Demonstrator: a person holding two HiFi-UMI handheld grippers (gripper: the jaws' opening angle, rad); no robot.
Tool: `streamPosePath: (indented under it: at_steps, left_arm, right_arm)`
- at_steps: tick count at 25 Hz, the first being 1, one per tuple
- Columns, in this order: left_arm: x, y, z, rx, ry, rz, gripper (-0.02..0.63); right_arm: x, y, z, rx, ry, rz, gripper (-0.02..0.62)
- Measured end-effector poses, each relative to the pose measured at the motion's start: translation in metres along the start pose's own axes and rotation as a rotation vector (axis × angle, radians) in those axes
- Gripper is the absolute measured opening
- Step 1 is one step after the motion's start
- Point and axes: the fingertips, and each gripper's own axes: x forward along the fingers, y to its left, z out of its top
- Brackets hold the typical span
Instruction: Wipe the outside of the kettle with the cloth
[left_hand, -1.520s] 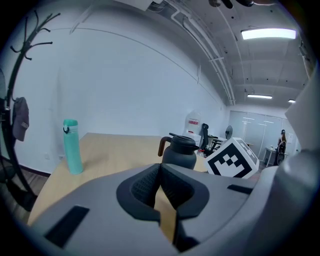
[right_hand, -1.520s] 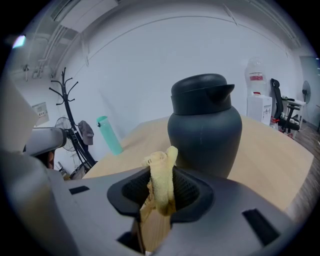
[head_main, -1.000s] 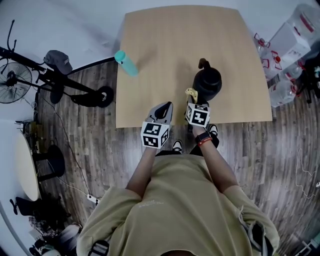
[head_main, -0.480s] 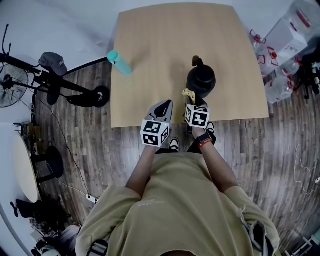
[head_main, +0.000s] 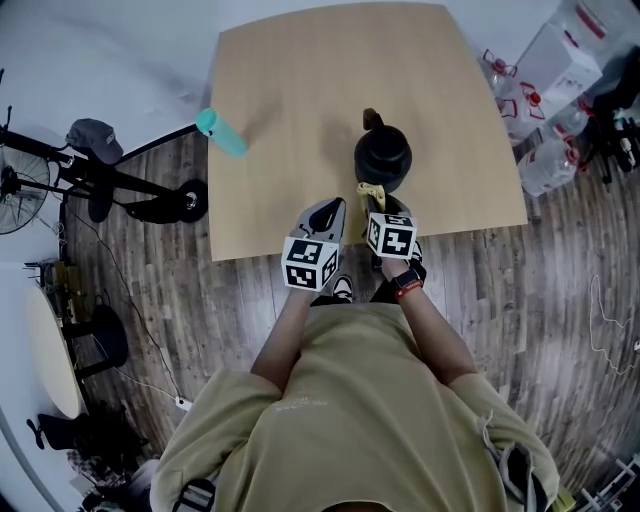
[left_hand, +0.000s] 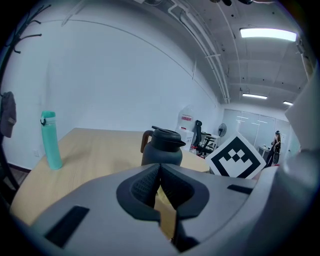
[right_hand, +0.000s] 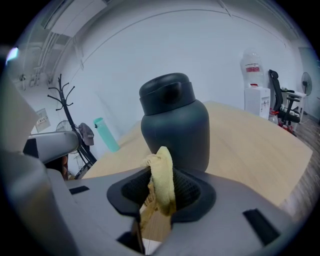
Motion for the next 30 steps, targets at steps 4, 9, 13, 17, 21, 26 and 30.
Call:
streamPosePath:
  at_steps: [4,9,13,17,21,26,30]
  left_arm:
    - [0.009,-0.014,0.002,0.008,0.002,-0.021,0.025]
    - [0.016,-0.031,0.007,0.012,-0.007,-0.036,0.025]
    - [0.022,-0.036,0.011,0.011,-0.017,-0.04,0.025]
    - [0.03,-0.043,0.013,0.008,-0.016,-0.046,0.025]
    - [0.038,-0.048,0.014,0.005,-0.019,-0.042,0.025]
    - [0.044,-0.05,0.018,-0.003,-0.023,-0.021,0.025]
    - [0.048,-0.045,0.018,-0.01,-0.02,0.002,0.025]
  right_arm:
    - [-0.009,-0.011,0.001,0.004,-0.006,-0.006,0.127]
    - [-0.024,-0.03,0.002,0.006,-0.014,-0.032,0.126]
    - [-0.031,-0.048,0.005,0.013,-0.019,-0.065,0.124]
    - [-0.035,-0.065,0.013,0.014,-0.027,-0.093,0.123]
    - [-0.034,-0.081,0.018,0.011,-0.024,-0.109,0.123]
    - [-0.027,-0.097,0.024,-0.008,-0.008,-0.109,0.123]
    - [-0.018,-0.11,0.029,-0.021,0.0,-0.126,0.123]
